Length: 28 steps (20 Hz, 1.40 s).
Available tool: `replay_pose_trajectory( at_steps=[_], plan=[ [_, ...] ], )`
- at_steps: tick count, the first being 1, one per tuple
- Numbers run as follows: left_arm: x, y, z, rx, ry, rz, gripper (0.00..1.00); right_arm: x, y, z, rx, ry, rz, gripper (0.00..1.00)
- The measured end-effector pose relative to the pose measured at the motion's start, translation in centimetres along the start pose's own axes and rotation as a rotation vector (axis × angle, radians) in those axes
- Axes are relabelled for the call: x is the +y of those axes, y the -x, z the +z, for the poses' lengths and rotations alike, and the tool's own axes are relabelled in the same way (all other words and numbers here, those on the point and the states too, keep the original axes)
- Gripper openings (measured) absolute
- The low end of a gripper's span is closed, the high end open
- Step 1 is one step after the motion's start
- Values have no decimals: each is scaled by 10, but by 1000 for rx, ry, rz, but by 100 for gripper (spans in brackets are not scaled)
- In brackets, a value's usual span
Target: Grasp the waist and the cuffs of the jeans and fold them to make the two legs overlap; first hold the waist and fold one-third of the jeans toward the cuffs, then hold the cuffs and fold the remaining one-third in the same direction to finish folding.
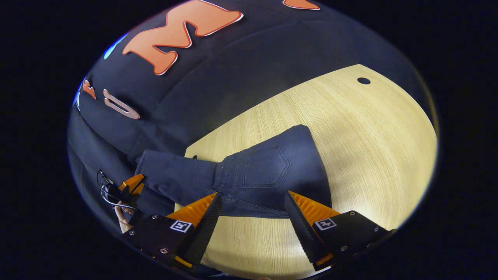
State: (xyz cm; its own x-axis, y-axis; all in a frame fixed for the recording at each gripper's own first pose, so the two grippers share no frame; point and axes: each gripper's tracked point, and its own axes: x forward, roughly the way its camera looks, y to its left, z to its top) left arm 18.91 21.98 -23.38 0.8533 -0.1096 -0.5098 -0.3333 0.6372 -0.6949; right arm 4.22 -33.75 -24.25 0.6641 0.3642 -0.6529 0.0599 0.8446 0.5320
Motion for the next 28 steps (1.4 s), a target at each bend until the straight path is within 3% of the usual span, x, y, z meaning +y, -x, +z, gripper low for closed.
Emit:
replay_pose_trajectory(
  at_steps=[2,4,7,9,11,12,14,15,19,23,28],
  plan=[
    [42,-7,-3,3,169,76,1,-8,0,0,7,-14,-3,99],
    [93,-11,-19,64,268,184,0,-15,1,-3,10,-33,-9,99],
    [135,-37,-33,119,332,185,1,-21,0,-7,27,-39,-26,99],
    [143,-34,-29,124,271,184,4,-23,-4,-7,33,-49,-34,99],
    [164,-21,-21,107,163,238,29,-20,-8,-10,47,-72,-29,99],
    [178,-25,-14,90,139,282,53,-16,-11,-11,54,-82,-21,99],
    [192,-31,-22,112,162,294,100,-13,-15,-15,58,-96,-19,99],
    [194,-33,-24,128,163,282,95,-13,-18,-17,59,-102,-24,99],
    [204,-35,-35,132,222,244,96,-12,-21,-27,72,-119,-49,99],
    [182,-45,-52,119,427,110,94,-12,-16,-25,64,-134,-63,99],
    [168,-72,-62,105,370,86,93,-10,-13,-29,70,-153,-68,99]
  ],
)
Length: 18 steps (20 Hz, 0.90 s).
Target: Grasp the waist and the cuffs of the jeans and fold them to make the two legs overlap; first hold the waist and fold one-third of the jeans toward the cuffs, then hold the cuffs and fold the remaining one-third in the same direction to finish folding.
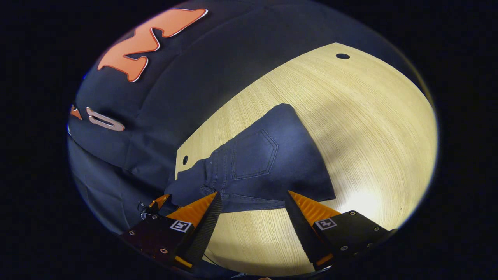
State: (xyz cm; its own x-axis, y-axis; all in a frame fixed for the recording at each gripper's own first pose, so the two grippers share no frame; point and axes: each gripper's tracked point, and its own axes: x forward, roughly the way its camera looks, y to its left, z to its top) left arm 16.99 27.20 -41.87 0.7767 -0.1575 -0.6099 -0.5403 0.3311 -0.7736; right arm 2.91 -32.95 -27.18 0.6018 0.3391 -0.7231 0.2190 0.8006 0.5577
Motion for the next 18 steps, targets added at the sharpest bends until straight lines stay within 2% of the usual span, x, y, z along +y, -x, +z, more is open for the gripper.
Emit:
replay_pose_trajectory(
  at_steps=[1,2,4,5,7,12,15,18],
  plan=[
    [7,-7,-3,9,-23,41,91,-1,-1,-2,2,-1,-4,99],
    [13,-16,-9,18,-27,85,62,-2,-1,-4,5,-2,-11,99],
    [7,-34,-16,23,63,100,5,-1,1,-8,7,-1,-14,99],
    [1,-33,-15,15,49,92,1,0,2,-8,5,3,-12,99],
    [-33,-8,-6,-14,-20,-1,1,2,6,-6,-16,18,-1,99],
    [-126,66,-17,-46,-257,-114,1,0,20,4,-67,88,3,99],
    [-185,100,-52,-58,-374,-162,1,-5,38,10,-97,141,14,99],
    [-244,113,-111,-60,-524,-185,1,-14,61,23,-132,170,36,99]
  ],
)
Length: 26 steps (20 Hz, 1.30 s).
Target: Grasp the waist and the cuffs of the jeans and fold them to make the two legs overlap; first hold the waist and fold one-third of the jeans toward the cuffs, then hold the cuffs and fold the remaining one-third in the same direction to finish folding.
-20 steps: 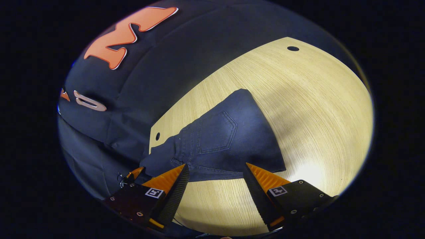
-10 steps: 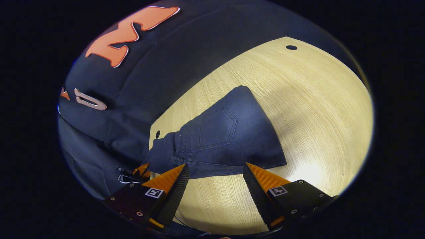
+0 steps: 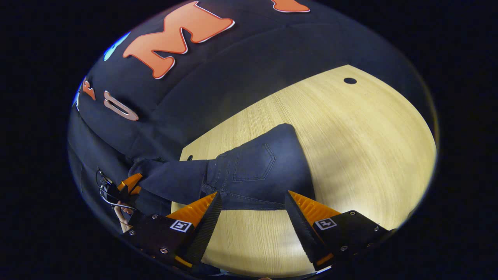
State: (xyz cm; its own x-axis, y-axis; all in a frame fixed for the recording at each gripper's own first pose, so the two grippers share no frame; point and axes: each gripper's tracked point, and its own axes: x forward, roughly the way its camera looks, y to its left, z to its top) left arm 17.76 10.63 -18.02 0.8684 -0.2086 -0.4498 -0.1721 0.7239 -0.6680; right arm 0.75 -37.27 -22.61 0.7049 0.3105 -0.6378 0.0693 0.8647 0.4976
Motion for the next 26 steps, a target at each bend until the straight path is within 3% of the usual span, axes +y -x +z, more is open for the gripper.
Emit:
replay_pose_trajectory(
  at_steps=[5,13,20,26],
  plan=[
    [-103,-10,-45,31,-101,-46,1,-33,37,23,-53,-21,29,99],
    [-203,-66,-171,166,-282,-28,1,-101,77,39,-89,-72,30,99],
    [-203,-121,-307,356,-404,83,1,-145,91,27,-76,-172,30,99],
    [-187,-146,-364,397,-471,212,4,-164,100,18,-61,-179,11,98]
  ],
)
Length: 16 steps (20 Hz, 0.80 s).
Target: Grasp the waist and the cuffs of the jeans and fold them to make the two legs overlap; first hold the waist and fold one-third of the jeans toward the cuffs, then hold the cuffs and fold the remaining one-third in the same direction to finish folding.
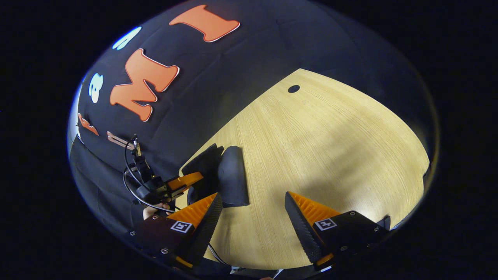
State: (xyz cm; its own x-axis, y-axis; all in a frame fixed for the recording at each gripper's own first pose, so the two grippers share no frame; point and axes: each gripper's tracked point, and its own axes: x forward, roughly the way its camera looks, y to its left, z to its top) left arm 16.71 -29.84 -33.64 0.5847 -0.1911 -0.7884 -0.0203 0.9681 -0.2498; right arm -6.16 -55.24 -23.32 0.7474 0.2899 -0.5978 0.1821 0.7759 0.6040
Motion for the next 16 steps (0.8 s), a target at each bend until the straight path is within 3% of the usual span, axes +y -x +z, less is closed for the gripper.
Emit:
replay_pose_trajectory(
  at_steps=[2,3,5,7,11,16],
  plan=[
    [-9,-2,-10,19,12,-26,5,1,1,2,-1,11,-1,98],
    [-14,1,-13,26,30,-58,15,3,1,2,1,19,0,98],
    [-32,15,-21,65,94,-141,58,9,1,1,6,39,0,98],
    [-40,28,-24,63,87,-167,100,16,1,1,10,76,-8,99],
    [-36,93,10,-76,-4,-189,98,51,11,12,-33,181,2,99],
    [10,199,62,-315,-43,-149,97,111,35,25,-150,405,9,98]
  ],
)
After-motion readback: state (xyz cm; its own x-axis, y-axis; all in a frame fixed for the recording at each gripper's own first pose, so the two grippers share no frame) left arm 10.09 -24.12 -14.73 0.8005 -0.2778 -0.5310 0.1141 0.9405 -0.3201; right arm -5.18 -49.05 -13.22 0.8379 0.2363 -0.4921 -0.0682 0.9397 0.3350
